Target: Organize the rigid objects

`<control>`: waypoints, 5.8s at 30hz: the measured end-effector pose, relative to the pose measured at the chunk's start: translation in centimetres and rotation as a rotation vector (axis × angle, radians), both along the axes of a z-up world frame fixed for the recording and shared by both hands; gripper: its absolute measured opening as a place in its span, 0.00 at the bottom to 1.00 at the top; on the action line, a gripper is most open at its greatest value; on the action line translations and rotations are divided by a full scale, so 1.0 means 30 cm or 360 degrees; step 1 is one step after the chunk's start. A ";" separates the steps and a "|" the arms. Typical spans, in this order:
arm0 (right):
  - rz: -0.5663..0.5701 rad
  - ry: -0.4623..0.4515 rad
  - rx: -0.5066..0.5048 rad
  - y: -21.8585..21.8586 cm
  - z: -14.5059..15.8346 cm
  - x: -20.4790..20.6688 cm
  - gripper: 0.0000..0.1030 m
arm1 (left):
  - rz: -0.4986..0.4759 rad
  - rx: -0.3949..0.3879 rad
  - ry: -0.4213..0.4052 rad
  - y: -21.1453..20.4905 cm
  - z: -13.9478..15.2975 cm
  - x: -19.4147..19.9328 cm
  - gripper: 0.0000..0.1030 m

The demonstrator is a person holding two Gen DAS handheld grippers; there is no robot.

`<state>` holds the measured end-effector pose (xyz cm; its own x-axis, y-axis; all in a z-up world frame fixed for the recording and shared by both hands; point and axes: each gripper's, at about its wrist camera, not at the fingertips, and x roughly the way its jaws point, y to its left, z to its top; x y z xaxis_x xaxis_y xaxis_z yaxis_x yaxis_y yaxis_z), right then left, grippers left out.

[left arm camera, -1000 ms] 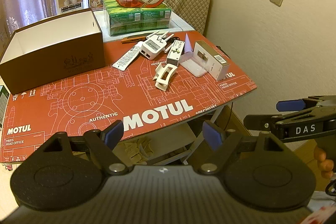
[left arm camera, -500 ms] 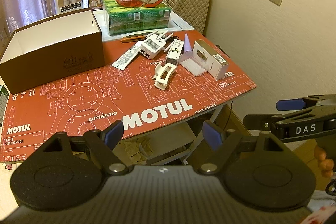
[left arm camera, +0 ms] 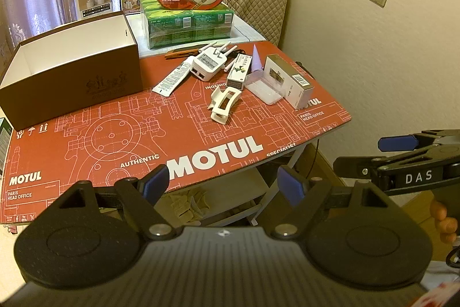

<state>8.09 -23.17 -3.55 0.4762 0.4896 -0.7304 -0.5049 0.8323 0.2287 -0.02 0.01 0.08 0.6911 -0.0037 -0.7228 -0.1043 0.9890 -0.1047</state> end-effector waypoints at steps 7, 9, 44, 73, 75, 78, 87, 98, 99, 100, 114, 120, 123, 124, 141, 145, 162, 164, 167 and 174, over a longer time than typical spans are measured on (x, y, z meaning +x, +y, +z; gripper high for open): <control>0.0000 0.0000 0.0000 -0.002 -0.001 0.004 0.98 | 0.0000 0.0001 0.0001 0.000 -0.001 0.001 0.77; 0.0000 0.0001 0.0001 -0.003 0.000 0.005 0.98 | -0.0001 0.0001 0.0002 0.000 -0.001 0.001 0.77; -0.0045 0.0062 0.0007 -0.027 -0.029 0.090 0.98 | -0.0014 0.0025 0.0060 0.001 -0.045 0.120 0.77; -0.0453 -0.0025 -0.0082 0.135 -0.115 0.429 0.74 | -0.0552 0.0072 0.0223 0.194 -0.212 0.716 0.76; -0.0471 -0.0023 -0.0103 0.126 -0.123 0.452 0.71 | -0.0559 0.0065 0.0245 0.189 -0.226 0.735 0.76; -0.0473 -0.0032 -0.0144 0.110 -0.132 0.492 0.67 | -0.0557 0.0052 0.0280 0.169 -0.251 0.766 0.75; -0.0258 -0.0073 -0.0240 0.056 -0.186 0.646 0.57 | -0.0399 0.0021 0.0328 0.099 -0.321 0.825 0.71; -0.0049 -0.0088 -0.0314 0.053 -0.267 0.758 0.43 | -0.0290 0.0143 0.0338 0.036 -0.386 0.863 0.63; -0.0044 -0.0085 -0.0311 0.054 -0.272 0.766 0.41 | -0.0292 0.0156 0.0342 0.030 -0.390 0.868 0.63; -0.0039 -0.0077 -0.0307 0.054 -0.278 0.771 0.39 | -0.0297 0.0170 0.0344 0.025 -0.394 0.874 0.63; -0.0083 -0.0001 -0.0334 -0.014 -0.256 0.726 0.33 | -0.0345 0.0255 0.0350 -0.008 -0.442 0.913 0.35; -0.0071 -0.0009 -0.0341 -0.001 -0.242 0.733 0.41 | -0.0152 0.0178 0.0370 0.049 -0.438 0.911 0.35; -0.0055 -0.0016 -0.0325 0.008 -0.242 0.752 0.45 | -0.0077 0.0160 0.0376 0.080 -0.437 0.902 0.35; -0.0049 -0.0020 -0.0326 0.014 -0.243 0.762 0.45 | -0.0059 0.0159 0.0375 0.086 -0.437 0.898 0.35; 0.0090 -0.0063 -0.0343 0.072 -0.266 0.895 0.31 | 0.0217 0.0156 0.0309 0.132 -0.381 0.800 0.35; 0.0109 -0.0111 -0.0365 0.070 -0.249 0.890 0.31 | 0.0294 0.0159 0.0270 0.137 -0.339 0.758 0.35; 0.0384 -0.0176 0.0012 0.265 0.018 0.758 0.31 | 0.0542 0.0160 0.0087 0.337 -0.089 0.566 0.35; 0.0424 -0.0172 0.0060 0.334 0.042 0.736 0.31 | 0.0525 0.0159 0.0058 0.386 -0.059 0.554 0.35; 0.0486 -0.0172 0.0143 0.460 0.088 0.702 0.31 | 0.0519 0.0162 0.0016 0.471 -0.017 0.539 0.35; 0.0610 -0.0200 0.0305 0.799 0.182 0.652 0.31 | 0.0555 0.0208 -0.0059 0.712 0.063 0.513 0.35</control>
<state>27.66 0.79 1.91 0.3132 0.7688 -0.5576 -0.8023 0.5283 0.2778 15.37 21.37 1.97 0.6601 0.3273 -0.6761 -0.4360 0.8999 0.0100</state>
